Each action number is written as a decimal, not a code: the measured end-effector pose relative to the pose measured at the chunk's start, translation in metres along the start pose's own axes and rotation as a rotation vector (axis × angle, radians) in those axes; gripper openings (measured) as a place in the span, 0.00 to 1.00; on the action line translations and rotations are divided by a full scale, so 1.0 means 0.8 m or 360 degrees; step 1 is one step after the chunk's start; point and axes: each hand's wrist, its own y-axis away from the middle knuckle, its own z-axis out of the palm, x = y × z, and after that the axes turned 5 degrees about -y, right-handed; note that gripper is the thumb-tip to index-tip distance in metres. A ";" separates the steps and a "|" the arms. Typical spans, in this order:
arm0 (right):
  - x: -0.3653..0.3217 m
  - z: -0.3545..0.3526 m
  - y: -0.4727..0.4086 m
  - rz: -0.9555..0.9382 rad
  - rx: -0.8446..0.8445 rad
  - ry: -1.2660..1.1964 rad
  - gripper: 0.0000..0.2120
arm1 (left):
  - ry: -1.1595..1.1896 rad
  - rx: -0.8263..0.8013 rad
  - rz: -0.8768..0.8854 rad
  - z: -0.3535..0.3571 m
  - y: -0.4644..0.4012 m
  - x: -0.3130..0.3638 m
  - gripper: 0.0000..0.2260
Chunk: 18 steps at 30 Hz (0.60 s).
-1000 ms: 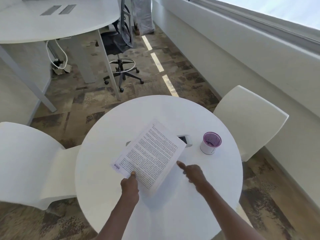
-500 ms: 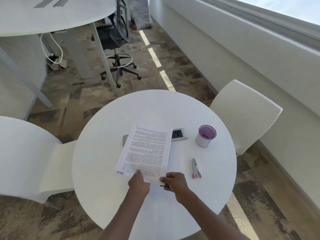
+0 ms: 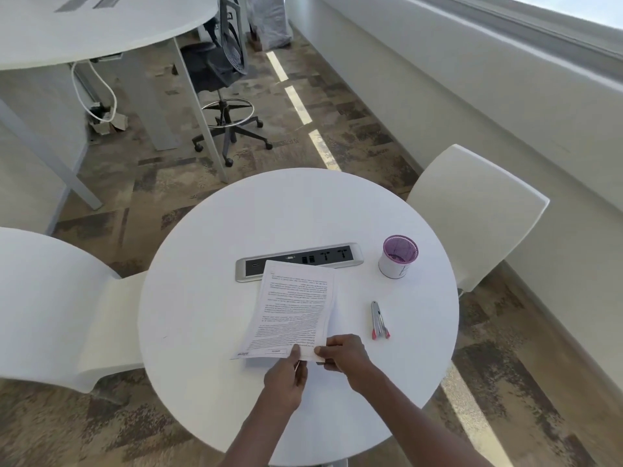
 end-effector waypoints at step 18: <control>0.010 -0.104 -0.067 -0.0061 0.0896 0.1022 0.36 | 0.0098 0.0062 -0.0026 0.023 -0.010 0.025 0.09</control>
